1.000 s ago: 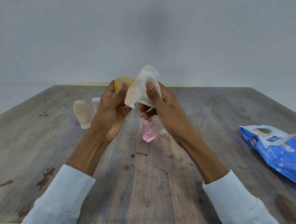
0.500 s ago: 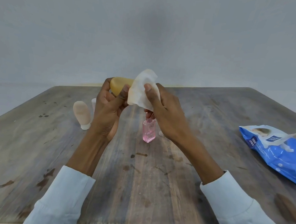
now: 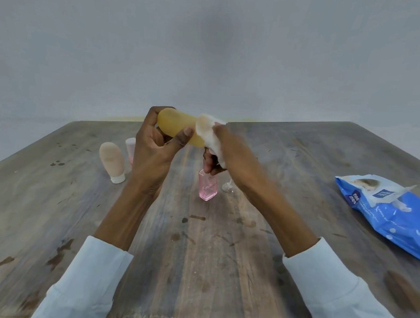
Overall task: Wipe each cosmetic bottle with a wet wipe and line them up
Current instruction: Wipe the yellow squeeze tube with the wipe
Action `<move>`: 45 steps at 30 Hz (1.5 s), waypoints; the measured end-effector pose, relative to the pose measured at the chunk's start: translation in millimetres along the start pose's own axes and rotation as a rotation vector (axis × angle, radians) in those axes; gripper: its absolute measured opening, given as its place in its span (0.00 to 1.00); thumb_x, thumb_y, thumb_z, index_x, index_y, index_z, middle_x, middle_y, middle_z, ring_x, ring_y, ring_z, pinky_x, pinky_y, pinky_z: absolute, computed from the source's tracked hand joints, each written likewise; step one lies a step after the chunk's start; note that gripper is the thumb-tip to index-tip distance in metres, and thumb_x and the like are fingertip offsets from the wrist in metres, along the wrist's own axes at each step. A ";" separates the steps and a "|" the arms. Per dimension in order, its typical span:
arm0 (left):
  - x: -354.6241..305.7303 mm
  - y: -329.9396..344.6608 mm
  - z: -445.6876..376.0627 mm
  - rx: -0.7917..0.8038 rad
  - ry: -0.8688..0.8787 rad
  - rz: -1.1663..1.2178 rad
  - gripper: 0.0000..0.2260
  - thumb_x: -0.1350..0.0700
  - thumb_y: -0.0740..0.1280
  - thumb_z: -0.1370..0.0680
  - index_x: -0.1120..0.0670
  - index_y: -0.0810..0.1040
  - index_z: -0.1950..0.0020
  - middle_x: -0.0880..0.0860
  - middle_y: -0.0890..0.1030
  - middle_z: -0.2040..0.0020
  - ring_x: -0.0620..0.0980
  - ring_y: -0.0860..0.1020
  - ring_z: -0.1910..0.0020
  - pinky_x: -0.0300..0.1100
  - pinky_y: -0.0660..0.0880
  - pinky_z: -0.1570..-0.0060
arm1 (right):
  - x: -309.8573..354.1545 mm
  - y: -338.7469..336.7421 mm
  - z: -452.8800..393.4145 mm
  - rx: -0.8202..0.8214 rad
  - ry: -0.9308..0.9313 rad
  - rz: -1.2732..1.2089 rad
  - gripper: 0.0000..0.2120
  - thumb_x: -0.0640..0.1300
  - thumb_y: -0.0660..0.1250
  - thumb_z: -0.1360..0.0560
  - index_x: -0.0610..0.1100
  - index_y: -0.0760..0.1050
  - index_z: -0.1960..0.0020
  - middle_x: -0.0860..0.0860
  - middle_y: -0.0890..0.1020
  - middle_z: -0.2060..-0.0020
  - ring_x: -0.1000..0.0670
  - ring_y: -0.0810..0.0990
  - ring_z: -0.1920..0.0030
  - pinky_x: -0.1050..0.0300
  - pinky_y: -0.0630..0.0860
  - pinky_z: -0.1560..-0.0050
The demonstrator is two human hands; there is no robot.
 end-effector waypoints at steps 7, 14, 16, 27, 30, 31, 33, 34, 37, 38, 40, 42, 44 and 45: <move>5.1 1.4 3.7 -0.094 -0.194 0.232 0.15 0.60 0.68 0.16 0.67 0.78 0.32 0.54 0.88 0.50 0.50 0.87 0.52 0.41 0.83 0.54 | -2.3 4.1 3.6 -0.243 -0.473 0.606 0.21 0.59 0.58 0.13 0.42 0.72 0.53 0.50 0.76 0.65 0.50 0.76 0.63 0.55 0.67 0.64; 3.8 1.0 0.9 0.046 -0.137 0.250 0.07 0.66 0.66 0.16 0.56 0.74 0.40 0.50 0.84 0.54 0.48 0.84 0.53 0.42 0.83 0.53 | 0.0 5.7 3.5 -0.242 -0.364 0.347 0.29 0.60 0.55 0.13 0.37 0.75 0.57 0.45 0.79 0.71 0.46 0.79 0.68 0.46 0.78 0.62; 2.8 1.3 0.0 0.091 -0.079 0.221 0.11 0.65 0.69 0.18 0.56 0.72 0.38 0.50 0.83 0.53 0.48 0.82 0.52 0.43 0.81 0.52 | -3.3 7.0 2.0 -0.117 -0.094 -0.009 0.30 0.59 0.55 0.12 0.37 0.74 0.61 0.47 0.77 0.74 0.47 0.79 0.70 0.49 0.80 0.61; 9.2 -2.4 -0.3 -0.102 -0.100 0.014 0.13 0.55 0.76 0.20 0.60 0.81 0.39 0.49 0.83 0.57 0.46 0.79 0.61 0.42 0.78 0.57 | -2.5 7.4 5.9 -0.151 -0.142 0.194 0.34 0.58 0.52 0.11 0.33 0.73 0.63 0.44 0.77 0.75 0.44 0.79 0.72 0.47 0.78 0.62; 13.3 -4.0 0.2 -0.153 -0.169 0.087 0.08 0.57 0.74 0.19 0.60 0.84 0.43 0.50 0.85 0.58 0.46 0.82 0.60 0.41 0.80 0.58 | -2.2 9.8 7.7 -0.230 -0.346 0.518 0.28 0.59 0.53 0.12 0.38 0.76 0.56 0.47 0.79 0.70 0.49 0.78 0.68 0.47 0.75 0.60; 13.8 -3.6 0.5 -0.155 -0.198 0.132 0.10 0.54 0.76 0.20 0.59 0.85 0.45 0.52 0.86 0.56 0.48 0.84 0.57 0.42 0.82 0.55 | -1.8 10.3 8.2 -0.222 -0.381 0.595 0.24 0.60 0.55 0.12 0.42 0.75 0.51 0.51 0.77 0.68 0.52 0.76 0.67 0.52 0.73 0.63; 13.7 -4.6 0.2 -0.180 -0.258 0.201 0.20 0.43 0.79 0.28 0.58 0.86 0.45 0.55 0.88 0.51 0.52 0.86 0.49 0.45 0.83 0.47 | 0.1 13.3 10.7 -0.180 -0.436 0.724 0.20 0.61 0.57 0.14 0.44 0.73 0.44 0.55 0.73 0.66 0.54 0.73 0.66 0.61 0.67 0.65; 14.5 -5.9 -0.6 -0.199 -0.284 0.222 0.25 0.41 0.79 0.32 0.59 0.86 0.46 0.56 0.88 0.51 0.52 0.87 0.47 0.47 0.83 0.45 | 0.0 15.0 11.7 -0.163 -0.465 0.775 0.20 0.62 0.58 0.14 0.44 0.72 0.41 0.56 0.71 0.66 0.53 0.72 0.66 0.62 0.66 0.66; 18.4 -9.7 -3.7 -0.235 -0.338 0.221 0.27 0.39 0.79 0.37 0.59 0.85 0.50 0.55 0.86 0.58 0.53 0.86 0.51 0.51 0.82 0.39 | -1.7 18.5 13.0 -0.171 -0.530 0.899 0.20 0.63 0.59 0.14 0.45 0.69 0.42 0.57 0.69 0.66 0.53 0.70 0.68 0.60 0.62 0.70; 19.5 -10.5 -3.9 -0.244 -0.350 0.199 0.28 0.38 0.79 0.39 0.59 0.85 0.52 0.54 0.84 0.61 0.52 0.85 0.54 0.52 0.82 0.39 | -2.4 18.9 12.5 -0.170 -0.535 0.921 0.19 0.63 0.59 0.14 0.46 0.67 0.44 0.57 0.69 0.65 0.53 0.70 0.68 0.59 0.61 0.71; 19.9 -11.1 -3.5 -0.265 -0.357 0.168 0.28 0.36 0.77 0.42 0.57 0.84 0.55 0.50 0.81 0.68 0.50 0.83 0.61 0.50 0.82 0.42 | -3.3 19.1 12.2 -0.154 -0.539 0.934 0.18 0.63 0.58 0.14 0.49 0.62 0.46 0.57 0.70 0.64 0.52 0.70 0.68 0.58 0.61 0.70; 21.2 -12.0 -3.9 -0.274 -0.360 0.145 0.28 0.35 0.77 0.42 0.56 0.84 0.55 0.49 0.82 0.67 0.49 0.82 0.61 0.49 0.81 0.47 | -4.6 18.2 12.5 -0.146 -0.538 0.915 0.18 0.63 0.58 0.14 0.48 0.64 0.45 0.56 0.71 0.63 0.52 0.71 0.67 0.55 0.63 0.69; 20.8 -11.3 -4.0 -0.257 -0.335 0.147 0.28 0.36 0.78 0.39 0.56 0.85 0.50 0.52 0.86 0.60 0.52 0.85 0.55 0.51 0.82 0.45 | -6.8 17.6 11.2 -0.144 -0.502 0.858 0.18 0.64 0.56 0.14 0.48 0.67 0.43 0.56 0.72 0.64 0.54 0.72 0.65 0.56 0.64 0.68; 19.7 -10.6 -3.7 -0.237 -0.314 0.168 0.29 0.37 0.79 0.37 0.57 0.85 0.46 0.54 0.88 0.54 0.54 0.86 0.50 0.53 0.82 0.43 | -7.8 17.8 10.4 -0.141 -0.475 0.800 0.18 0.63 0.55 0.13 0.48 0.67 0.43 0.56 0.72 0.65 0.54 0.72 0.65 0.56 0.65 0.67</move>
Point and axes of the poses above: each hand's wrist, its own z-axis away from the middle knuckle, its own y-axis out of the palm, x = y × z, the point moved 3 cm from there along -z, towards the middle knuckle
